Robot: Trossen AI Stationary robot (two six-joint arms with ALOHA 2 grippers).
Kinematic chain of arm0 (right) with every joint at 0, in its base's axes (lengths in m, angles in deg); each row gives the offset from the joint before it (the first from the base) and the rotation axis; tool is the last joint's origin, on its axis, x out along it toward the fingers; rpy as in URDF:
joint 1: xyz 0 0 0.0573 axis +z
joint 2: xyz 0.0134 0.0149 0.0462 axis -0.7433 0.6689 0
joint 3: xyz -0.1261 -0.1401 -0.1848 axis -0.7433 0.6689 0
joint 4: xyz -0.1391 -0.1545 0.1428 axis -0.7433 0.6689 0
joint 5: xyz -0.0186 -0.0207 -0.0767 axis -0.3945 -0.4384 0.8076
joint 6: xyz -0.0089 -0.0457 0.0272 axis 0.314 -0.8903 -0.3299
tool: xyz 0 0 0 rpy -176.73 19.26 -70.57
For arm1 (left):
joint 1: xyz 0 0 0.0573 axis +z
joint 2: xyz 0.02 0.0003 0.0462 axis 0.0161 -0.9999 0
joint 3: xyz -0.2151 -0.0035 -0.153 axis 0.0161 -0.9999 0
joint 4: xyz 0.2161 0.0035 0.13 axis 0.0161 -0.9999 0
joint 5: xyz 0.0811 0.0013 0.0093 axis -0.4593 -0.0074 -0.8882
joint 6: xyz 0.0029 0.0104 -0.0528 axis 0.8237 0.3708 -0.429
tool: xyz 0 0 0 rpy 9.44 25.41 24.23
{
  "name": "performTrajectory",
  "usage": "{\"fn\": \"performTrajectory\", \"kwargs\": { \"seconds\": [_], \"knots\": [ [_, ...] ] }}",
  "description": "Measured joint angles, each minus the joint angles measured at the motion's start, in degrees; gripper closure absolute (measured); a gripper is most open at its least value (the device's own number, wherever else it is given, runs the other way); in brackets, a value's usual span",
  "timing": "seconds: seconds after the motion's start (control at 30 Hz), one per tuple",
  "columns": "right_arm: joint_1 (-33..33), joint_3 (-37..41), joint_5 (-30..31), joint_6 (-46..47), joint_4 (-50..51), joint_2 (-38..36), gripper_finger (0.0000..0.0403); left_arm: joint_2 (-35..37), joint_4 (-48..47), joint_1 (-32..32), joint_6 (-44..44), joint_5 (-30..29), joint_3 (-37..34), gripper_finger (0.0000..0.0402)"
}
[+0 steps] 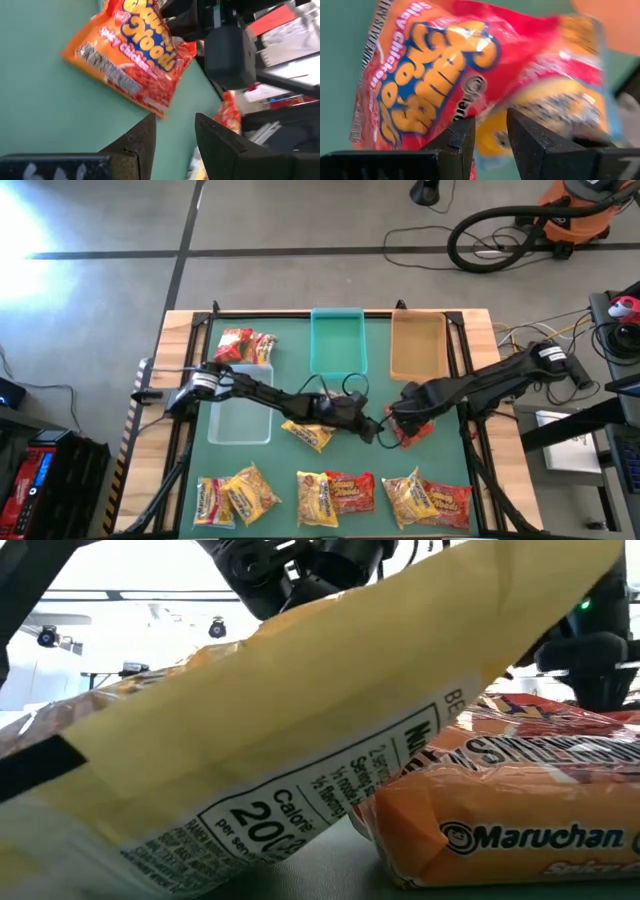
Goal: Sort Maruchan noodles
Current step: Put the orange noodle pack into the orange bin
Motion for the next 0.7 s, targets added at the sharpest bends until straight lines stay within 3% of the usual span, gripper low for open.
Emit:
{"fn": "performTrajectory", "kwargs": {
  "seconds": [0.3,0.43,0.7],
  "knots": [
    [-0.01,0.23,1.37,-8.2,-17.01,8.1,0.03,1.71,-12.77,-3.46,0.61,-0.4,-0.31,0.0283],
    [-0.01,0.23,0.29,-11.46,-18.75,9.78,0.03,2.62,-17.83,-5.55,0.55,-2.06,-0.29,0.0283],
    [-0.01,0.25,-0.8,-12.26,-16.2,2.68,0.03,2.63,-16.82,-6.72,7.96,-10.1,2.1,0.0283]
  ]
}}
